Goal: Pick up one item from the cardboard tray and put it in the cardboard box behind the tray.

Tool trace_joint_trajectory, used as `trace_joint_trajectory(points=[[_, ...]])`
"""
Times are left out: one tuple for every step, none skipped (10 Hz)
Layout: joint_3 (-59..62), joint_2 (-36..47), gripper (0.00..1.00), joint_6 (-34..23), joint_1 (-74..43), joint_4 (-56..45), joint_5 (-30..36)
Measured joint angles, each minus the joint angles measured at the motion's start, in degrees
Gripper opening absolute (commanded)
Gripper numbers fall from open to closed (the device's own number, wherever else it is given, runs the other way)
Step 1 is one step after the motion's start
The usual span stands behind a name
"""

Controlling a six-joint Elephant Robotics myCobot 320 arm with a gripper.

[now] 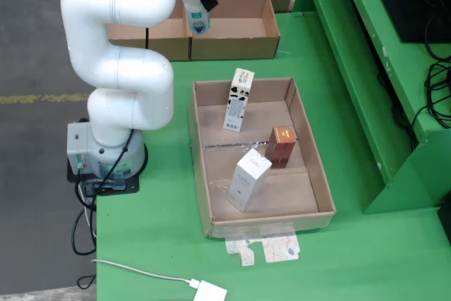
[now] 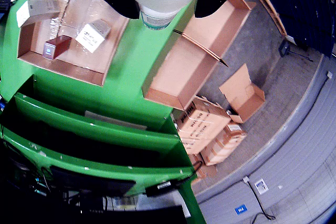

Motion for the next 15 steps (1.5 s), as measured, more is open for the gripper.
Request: trace_joint_trajectory(points=[[2.29,0.00,0.00,0.97,2.37,-1.06,-1.93],[5.63,0.09,0.00,3.52,5.53,-2.64,-3.95],[8.09,0.09,0.00,4.83,7.91,-3.78,-5.62],[10.37,0.36,0.00,5.62,10.28,-5.01,-6.68],[13.45,0.53,0.00,7.65,13.45,-6.77,-7.47],[13.71,0.62,0.00,7.91,15.73,-8.00,-9.22],[13.71,0.62,0.00,8.00,18.10,-8.26,-9.40],[13.71,0.62,0.00,9.93,21.27,-9.85,-10.63],[13.71,0.62,0.00,10.55,23.64,-10.72,-10.72],[13.71,0.62,0.00,11.25,26.01,-11.69,-10.81],[13.71,0.71,0.00,11.95,29.18,-12.22,-10.72],[13.71,0.79,0.00,13.18,31.55,-12.92,-10.54],[13.71,0.79,0.00,14.33,33.84,-13.80,-10.54],[13.71,0.79,0.00,16.08,37.09,-14.42,-10.28],[13.71,0.79,0.00,16.96,39.37,-15.21,-10.28]])
